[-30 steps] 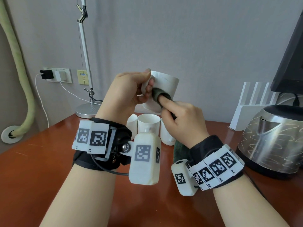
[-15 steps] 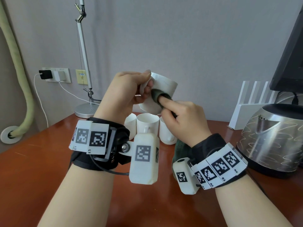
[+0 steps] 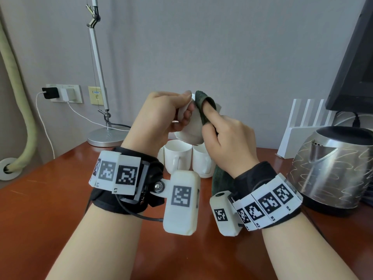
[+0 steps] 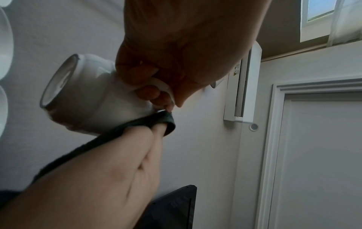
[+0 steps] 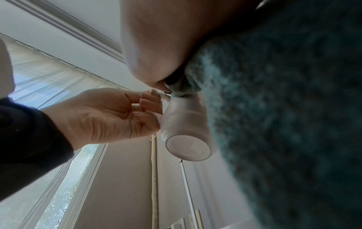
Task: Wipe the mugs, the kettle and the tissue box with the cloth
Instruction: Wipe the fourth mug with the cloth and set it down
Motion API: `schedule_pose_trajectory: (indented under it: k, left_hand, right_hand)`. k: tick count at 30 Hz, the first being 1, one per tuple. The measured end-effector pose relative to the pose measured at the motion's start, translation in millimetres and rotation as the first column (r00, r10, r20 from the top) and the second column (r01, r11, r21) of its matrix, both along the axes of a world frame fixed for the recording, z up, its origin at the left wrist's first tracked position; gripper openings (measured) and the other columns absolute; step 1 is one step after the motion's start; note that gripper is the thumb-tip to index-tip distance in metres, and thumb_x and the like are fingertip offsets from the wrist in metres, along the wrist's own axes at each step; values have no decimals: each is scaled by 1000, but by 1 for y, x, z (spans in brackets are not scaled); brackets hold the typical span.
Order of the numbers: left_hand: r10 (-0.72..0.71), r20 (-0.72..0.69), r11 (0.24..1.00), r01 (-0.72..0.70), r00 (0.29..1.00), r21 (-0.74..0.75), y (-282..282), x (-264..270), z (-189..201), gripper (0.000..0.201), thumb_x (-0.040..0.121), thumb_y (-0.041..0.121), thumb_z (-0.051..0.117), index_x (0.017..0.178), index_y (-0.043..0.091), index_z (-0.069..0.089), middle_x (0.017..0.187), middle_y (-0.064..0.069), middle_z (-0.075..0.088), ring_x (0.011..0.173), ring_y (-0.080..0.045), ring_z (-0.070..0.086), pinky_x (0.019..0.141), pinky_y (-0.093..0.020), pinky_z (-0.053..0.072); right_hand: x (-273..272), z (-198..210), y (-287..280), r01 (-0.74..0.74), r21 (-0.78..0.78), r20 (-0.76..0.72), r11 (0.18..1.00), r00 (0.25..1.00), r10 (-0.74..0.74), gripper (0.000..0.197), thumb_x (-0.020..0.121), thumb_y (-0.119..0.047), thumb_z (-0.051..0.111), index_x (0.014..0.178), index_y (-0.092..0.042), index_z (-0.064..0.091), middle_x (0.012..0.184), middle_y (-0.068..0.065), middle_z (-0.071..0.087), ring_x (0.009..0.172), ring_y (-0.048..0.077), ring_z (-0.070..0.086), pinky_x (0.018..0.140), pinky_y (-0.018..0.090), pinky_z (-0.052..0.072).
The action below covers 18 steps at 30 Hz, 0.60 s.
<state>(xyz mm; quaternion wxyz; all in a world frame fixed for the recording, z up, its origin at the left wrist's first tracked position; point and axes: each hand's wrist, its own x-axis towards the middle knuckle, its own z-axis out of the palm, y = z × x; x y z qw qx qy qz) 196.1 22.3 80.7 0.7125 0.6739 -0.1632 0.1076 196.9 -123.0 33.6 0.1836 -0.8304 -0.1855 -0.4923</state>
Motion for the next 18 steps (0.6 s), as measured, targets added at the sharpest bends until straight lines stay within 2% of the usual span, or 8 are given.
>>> schedule_pose_trajectory:
  k: [2,6,9,11,14,18]
  left_hand:
    - [12,8,1000,-12,1000,-17,-1,0,0,51,97,15,58,46,16,65,56,-2,54,52,-15,49,58,-25,39]
    - [32,3,994,-31,999,-106,2,1,1,49,97,15,57,49,14,63,55,-2,52,49,-15,46,47,-18,35]
    - [44,2,991,-43,999,-128,4,2,2,38,98,16,56,61,9,61,55,0,52,49,-13,46,47,-17,35]
    - [49,10,992,-47,999,-117,4,2,2,36,98,17,56,64,8,61,56,-1,52,50,-13,47,50,-19,36]
    - [52,21,997,-51,998,-62,2,2,0,38,98,15,55,62,7,60,56,-3,51,52,-15,47,53,-21,36]
    - [38,16,997,-37,999,-62,3,2,-1,45,98,15,56,53,12,63,57,-3,52,52,-17,46,51,-21,34]
  right_hand:
    - [-1,1,2,25,-12,-27,1000,999,-25,61,82,-24,26,139,-24,50,55,-4,37,49,25,35,47,25,21]
    - [0,1,5,52,20,-40,998,998,-51,64,82,-22,25,142,-16,46,49,-9,22,44,23,26,47,19,8]
    - [2,-3,6,47,24,-55,999,997,-46,65,81,-23,26,142,-14,46,49,-5,28,44,25,29,47,18,9]
    - [3,-6,8,22,7,-61,1000,998,-22,62,81,-25,26,138,-17,51,51,-2,33,45,26,30,45,19,11]
    - [4,-9,11,4,-27,-80,1000,997,-6,61,81,-29,24,133,-24,56,55,0,43,48,28,37,46,25,19]
    - [3,-2,5,93,-11,-29,996,995,-94,61,82,-25,27,139,-29,50,54,-2,35,48,26,31,46,19,9]
